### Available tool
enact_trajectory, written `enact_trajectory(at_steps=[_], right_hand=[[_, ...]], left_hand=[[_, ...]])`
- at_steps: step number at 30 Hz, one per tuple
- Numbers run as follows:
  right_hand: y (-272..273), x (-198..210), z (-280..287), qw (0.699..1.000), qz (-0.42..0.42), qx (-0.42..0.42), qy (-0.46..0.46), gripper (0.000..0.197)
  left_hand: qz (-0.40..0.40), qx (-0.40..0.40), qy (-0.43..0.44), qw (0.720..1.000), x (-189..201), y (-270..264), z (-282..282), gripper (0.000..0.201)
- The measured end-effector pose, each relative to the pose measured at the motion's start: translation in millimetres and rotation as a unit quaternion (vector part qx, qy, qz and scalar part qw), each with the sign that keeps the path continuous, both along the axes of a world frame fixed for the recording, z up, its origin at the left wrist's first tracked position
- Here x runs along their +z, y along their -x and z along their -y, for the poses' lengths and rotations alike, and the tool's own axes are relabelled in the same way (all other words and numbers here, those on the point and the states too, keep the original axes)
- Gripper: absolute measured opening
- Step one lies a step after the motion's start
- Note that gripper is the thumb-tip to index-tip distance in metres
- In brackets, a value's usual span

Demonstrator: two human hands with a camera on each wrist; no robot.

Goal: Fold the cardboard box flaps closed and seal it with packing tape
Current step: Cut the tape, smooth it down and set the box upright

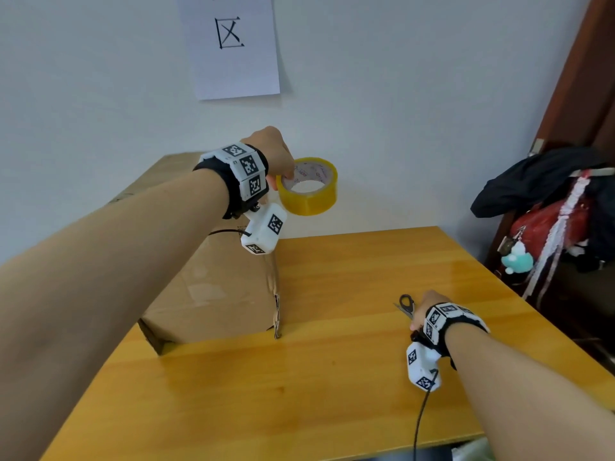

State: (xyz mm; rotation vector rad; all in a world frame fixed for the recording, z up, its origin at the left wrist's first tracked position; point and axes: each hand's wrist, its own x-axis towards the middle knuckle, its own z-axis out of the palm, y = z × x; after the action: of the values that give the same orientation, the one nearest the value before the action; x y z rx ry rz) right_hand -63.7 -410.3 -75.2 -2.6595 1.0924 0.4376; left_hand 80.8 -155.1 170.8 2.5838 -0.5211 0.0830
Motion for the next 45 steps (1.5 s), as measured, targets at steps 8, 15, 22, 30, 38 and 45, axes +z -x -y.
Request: enact_trajectory(at_steps=[8, 15, 22, 30, 38, 45], right_hand=[[-19.0, 2.5, -9.4, 0.974, 0.138, 0.028, -0.176, 0.020], [-31.9, 78.7, -64.9, 0.777, 0.517, 0.154, -0.323, 0.035], [-35.6, 110.7, -99.0, 0.680, 0.613, 0.230, -0.330, 0.017], [-39.8, 115.7, -109.3, 0.652, 0.663, 0.222, -0.293, 0.011], [-59.6, 108.2, -123.8, 0.722, 0.608, 0.308, -0.118, 0.017], [-66.8, 108.9, -130.0, 0.727, 0.610, 0.316, -0.017, 0.021]], left_hand=[[-0.019, 0.000, 0.017, 1.000, 0.9, 2.0, -2.1, 0.024], [-0.062, 0.003, 0.056, 0.997, 3.7, -0.1, -8.4, 0.026], [-0.126, 0.001, 0.125, 0.984, 8.8, -8.1, -21.5, 0.033], [-0.136, -0.013, 0.113, 0.984, 10.4, -12.8, -21.9, 0.032], [-0.146, -0.023, 0.075, 0.986, 15.7, -16.1, -15.5, 0.031], [-0.151, -0.020, 0.055, 0.987, 13.7, -20.7, -13.0, 0.038]])
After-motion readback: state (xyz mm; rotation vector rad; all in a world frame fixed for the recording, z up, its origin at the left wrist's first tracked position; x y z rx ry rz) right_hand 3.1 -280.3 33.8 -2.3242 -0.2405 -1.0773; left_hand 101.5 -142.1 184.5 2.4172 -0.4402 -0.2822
